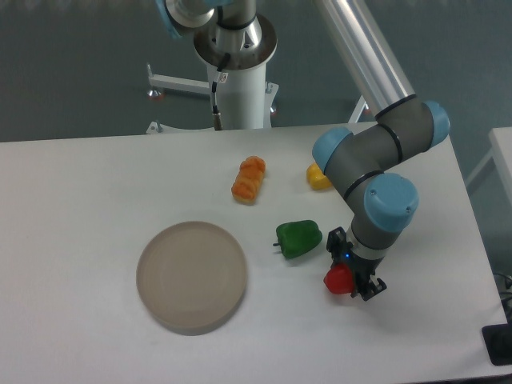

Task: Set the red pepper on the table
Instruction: 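Lower the red pepper onto the table beside the green pepper, then open the gripper, release the red pepper, and lift away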

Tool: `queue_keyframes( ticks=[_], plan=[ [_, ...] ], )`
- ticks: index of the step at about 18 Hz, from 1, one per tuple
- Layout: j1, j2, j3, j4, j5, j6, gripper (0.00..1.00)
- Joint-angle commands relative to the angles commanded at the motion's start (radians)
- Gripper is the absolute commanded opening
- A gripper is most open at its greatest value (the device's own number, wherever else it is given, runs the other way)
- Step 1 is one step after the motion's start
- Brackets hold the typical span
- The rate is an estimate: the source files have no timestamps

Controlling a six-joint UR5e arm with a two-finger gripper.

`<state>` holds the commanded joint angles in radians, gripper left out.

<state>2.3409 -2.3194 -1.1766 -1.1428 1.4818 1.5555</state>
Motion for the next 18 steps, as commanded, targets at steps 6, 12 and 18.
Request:
queue_keyframes(
  ticks=[6,12,18],
  plan=[
    [-0.011,0.012,0.006,-0.003,0.008,-0.014,1.0],
    [-0.017,0.087,-0.07,-0.045,0.052,-0.038,1.0],
    [-0.003,0.187,-0.06,-0.181,0.06,-0.054,1.0]
  ],
)
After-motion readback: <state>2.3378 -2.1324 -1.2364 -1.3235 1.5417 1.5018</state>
